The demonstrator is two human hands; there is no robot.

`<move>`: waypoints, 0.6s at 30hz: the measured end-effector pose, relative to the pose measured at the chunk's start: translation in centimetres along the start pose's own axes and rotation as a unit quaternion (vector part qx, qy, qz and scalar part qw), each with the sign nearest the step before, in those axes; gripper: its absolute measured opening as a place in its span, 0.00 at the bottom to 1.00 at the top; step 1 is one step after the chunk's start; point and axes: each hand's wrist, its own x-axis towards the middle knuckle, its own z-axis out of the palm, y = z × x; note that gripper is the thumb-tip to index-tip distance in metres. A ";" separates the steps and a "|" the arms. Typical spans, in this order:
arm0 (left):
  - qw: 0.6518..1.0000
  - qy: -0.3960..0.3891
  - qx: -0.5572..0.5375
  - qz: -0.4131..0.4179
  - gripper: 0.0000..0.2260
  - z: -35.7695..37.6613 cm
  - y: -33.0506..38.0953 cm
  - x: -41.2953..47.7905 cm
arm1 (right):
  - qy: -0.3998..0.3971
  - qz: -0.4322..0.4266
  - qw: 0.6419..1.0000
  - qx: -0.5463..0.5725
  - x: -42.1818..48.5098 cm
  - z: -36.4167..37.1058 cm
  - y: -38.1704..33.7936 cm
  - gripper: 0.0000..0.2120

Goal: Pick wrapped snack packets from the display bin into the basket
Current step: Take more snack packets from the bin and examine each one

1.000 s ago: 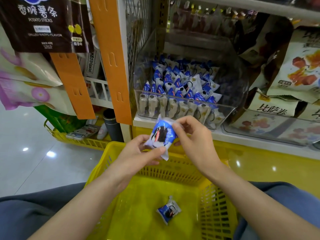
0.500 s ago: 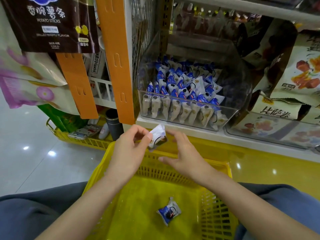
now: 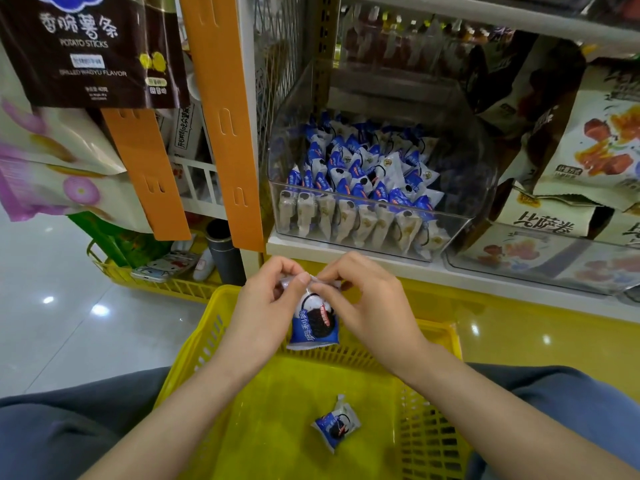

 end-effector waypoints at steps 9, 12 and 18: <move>0.996 0.043 0.045 -0.069 0.05 -0.5 -0.9 0.3 | 0.081 0.057 0.995 0.008 0.5 -0.6 0.3 0.05; 0.981 -0.021 -0.042 -0.188 0.16 -0.4 -0.5 0.6 | 0.098 0.050 0.993 0.037 0.6 -0.8 0.4 0.03; 0.933 -0.051 -0.266 -0.236 0.19 -0.9 0.1 0.8 | -0.011 -0.062 0.998 -0.020 -0.2 -0.3 0.2 0.06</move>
